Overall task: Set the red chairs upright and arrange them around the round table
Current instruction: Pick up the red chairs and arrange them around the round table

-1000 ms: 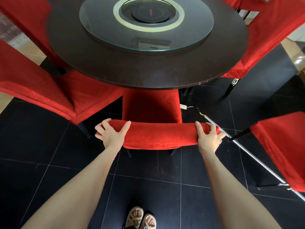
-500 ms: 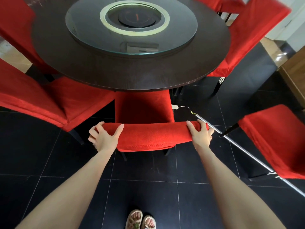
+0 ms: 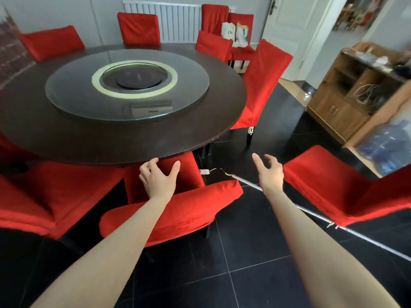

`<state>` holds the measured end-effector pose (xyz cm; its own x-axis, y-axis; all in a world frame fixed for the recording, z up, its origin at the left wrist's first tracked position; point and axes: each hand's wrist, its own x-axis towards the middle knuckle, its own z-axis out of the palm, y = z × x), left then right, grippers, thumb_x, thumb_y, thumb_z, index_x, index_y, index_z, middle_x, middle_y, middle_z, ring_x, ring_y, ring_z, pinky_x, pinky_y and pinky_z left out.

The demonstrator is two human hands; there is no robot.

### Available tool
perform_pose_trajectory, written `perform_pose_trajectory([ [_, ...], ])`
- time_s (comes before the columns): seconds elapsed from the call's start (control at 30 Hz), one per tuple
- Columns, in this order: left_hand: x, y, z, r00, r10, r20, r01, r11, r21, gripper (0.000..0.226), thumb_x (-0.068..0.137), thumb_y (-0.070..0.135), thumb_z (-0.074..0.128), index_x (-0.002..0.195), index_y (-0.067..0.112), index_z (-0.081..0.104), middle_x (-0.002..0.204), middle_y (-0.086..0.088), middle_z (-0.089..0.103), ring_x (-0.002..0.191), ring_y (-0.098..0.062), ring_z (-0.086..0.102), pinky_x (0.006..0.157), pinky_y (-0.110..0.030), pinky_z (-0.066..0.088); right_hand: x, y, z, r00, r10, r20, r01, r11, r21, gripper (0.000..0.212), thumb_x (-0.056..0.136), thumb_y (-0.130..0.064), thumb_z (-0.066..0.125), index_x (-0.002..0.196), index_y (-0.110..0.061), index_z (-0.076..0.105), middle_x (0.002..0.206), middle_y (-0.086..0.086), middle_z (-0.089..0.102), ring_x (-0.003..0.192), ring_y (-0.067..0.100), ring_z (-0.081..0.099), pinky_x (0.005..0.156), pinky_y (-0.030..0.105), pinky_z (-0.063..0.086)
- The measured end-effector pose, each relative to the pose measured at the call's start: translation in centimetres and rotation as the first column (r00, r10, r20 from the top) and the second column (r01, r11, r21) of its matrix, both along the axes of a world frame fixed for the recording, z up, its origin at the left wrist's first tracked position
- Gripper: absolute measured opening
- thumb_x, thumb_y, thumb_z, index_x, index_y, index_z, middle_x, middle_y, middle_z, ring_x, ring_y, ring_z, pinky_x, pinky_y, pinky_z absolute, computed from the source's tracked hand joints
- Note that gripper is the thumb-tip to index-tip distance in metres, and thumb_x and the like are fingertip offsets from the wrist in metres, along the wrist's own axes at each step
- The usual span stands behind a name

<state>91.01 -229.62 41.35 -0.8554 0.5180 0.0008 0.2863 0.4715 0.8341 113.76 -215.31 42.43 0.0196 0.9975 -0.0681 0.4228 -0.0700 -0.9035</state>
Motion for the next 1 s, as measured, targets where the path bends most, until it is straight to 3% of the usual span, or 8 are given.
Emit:
perform_pose_trajectory([
  [0.17,6.6,6.2,4.6,0.977,-0.211,-0.023,0.212,0.968,0.131,0.064,0.088,0.042,0.068,0.137,0.007,0.046,0.141,-0.016,0.036,0.133,-0.032,0.031,0.108,-0.036,0.026,6.7,1.7,4.6,0.991,-0.129,-0.026,0.131,0.986,0.101,0.059,0.090,-0.053,0.060,0.136,-0.017,0.052,0.139,0.009,0.048,0.128,0.024,0.046,0.096,0.027,0.030],
  [0.47,23.6,15.7,11.3,0.878,-0.473,-0.077,0.474,0.831,0.290,0.065,0.087,0.043,0.068,0.138,0.010,0.044,0.139,-0.015,0.038,0.131,-0.032,0.034,0.105,-0.039,0.029,23.4,5.3,11.1,0.952,-0.289,-0.096,0.304,0.926,0.225,0.058,0.091,-0.054,0.059,0.134,-0.016,0.055,0.134,0.009,0.054,0.123,0.023,0.051,0.098,0.029,0.035],
  [0.67,39.0,20.9,14.2,0.809,-0.583,-0.072,0.564,0.737,0.372,0.065,0.088,0.044,0.066,0.139,0.010,0.043,0.140,-0.014,0.039,0.132,-0.030,0.034,0.107,-0.041,0.030,37.7,7.7,15.1,0.924,-0.371,-0.091,0.381,0.875,0.299,0.061,0.090,-0.057,0.057,0.134,-0.015,0.055,0.132,0.006,0.058,0.122,0.024,0.053,0.104,0.036,0.040],
  [0.83,51.6,24.7,16.1,0.757,-0.650,-0.074,0.615,0.668,0.419,0.065,0.089,0.046,0.064,0.141,0.013,0.042,0.144,-0.013,0.037,0.132,-0.027,0.037,0.104,-0.041,0.035,49.3,9.8,17.4,0.890,-0.442,-0.108,0.451,0.823,0.345,0.054,0.091,-0.054,0.059,0.128,-0.015,0.059,0.123,0.005,0.062,0.112,0.021,0.056,0.093,0.029,0.041],
  [1.0,62.1,28.5,17.3,0.670,-0.737,-0.086,0.689,0.576,0.440,0.066,0.089,0.046,0.065,0.141,0.014,0.041,0.144,-0.011,0.036,0.132,-0.027,0.038,0.107,-0.046,0.040,58.9,11.3,18.8,0.851,-0.506,-0.144,0.523,0.786,0.330,0.049,0.091,-0.055,0.058,0.126,-0.021,0.057,0.124,0.002,0.059,0.114,0.027,0.057,0.103,0.043,0.043],
])
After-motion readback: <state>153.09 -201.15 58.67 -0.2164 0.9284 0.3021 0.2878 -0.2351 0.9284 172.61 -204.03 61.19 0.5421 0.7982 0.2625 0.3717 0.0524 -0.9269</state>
